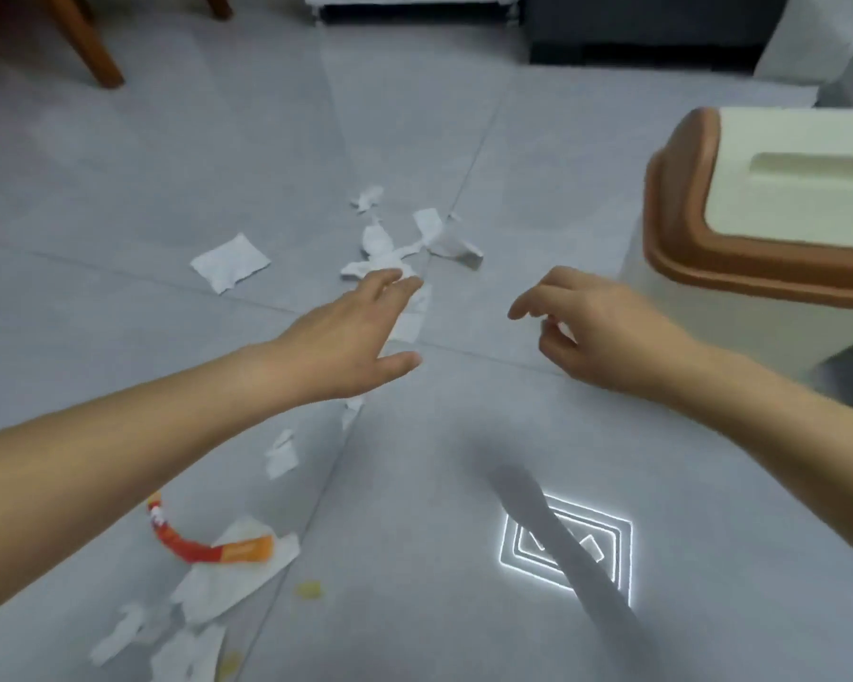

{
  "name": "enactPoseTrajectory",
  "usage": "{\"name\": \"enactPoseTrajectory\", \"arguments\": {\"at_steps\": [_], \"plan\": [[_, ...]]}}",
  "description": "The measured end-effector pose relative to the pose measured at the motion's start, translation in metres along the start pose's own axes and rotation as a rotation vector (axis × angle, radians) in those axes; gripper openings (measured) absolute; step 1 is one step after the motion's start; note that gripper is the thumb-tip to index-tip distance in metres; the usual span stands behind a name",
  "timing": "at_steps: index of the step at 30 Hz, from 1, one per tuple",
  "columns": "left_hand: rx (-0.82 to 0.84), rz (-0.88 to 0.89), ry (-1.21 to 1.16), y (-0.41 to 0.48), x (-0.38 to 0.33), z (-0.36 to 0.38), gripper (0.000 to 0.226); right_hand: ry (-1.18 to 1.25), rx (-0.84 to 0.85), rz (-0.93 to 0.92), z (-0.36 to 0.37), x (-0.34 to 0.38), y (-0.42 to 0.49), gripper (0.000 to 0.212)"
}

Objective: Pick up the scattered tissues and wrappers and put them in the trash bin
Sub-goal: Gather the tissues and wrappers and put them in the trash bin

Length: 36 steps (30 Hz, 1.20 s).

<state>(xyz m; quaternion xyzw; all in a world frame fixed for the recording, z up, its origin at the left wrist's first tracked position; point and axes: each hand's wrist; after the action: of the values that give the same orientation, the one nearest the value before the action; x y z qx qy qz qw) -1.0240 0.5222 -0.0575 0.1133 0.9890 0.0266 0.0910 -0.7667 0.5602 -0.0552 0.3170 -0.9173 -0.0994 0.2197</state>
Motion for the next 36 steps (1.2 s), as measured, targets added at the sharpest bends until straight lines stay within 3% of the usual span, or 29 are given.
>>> {"name": "enactPoseTrajectory", "arguments": {"at_steps": [3,7,13,18,23,26,30,36], "plan": [[0.185,-0.197,0.007,-0.082,0.064,0.017,0.075,-0.016,0.222,-0.089,0.043,0.043,-0.006,0.033],[0.304,-0.398,-0.1,-0.185,0.105,0.055,0.063,-0.02,0.485,-0.242,0.103,0.104,-0.024,0.034],[0.4,-0.342,-0.218,-0.274,0.095,0.109,0.019,0.051,0.779,-0.23,0.195,0.171,-0.054,0.032],[0.401,-0.263,-0.116,-0.306,0.085,0.135,0.023,-0.002,0.771,-0.153,0.243,0.188,-0.072,0.029],[0.26,-0.476,-0.163,-0.315,0.103,0.139,0.039,-0.095,0.719,-0.208,0.27,0.187,-0.083,0.018],[0.227,-0.555,-0.186,-0.319,0.112,0.14,0.046,-0.028,0.715,-0.166,0.274,0.19,-0.083,0.022],[0.233,-0.53,-0.181,-0.32,0.114,0.144,0.046,0.143,0.729,-0.198,0.276,0.218,-0.081,0.023],[0.273,-0.607,-0.221,-0.323,0.122,0.148,0.034,0.254,0.787,-0.3,0.296,0.263,-0.086,0.02]]}}
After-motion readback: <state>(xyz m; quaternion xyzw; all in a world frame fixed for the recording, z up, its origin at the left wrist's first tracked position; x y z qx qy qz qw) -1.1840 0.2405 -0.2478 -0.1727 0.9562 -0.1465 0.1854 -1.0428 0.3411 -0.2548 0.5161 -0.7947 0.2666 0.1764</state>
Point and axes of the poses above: each hand's wrist, its own y-axis towards the middle knuckle, its own z-axis out of the palm, x = y × z, and after that the axes turned 11 degrees about -x, right-handed
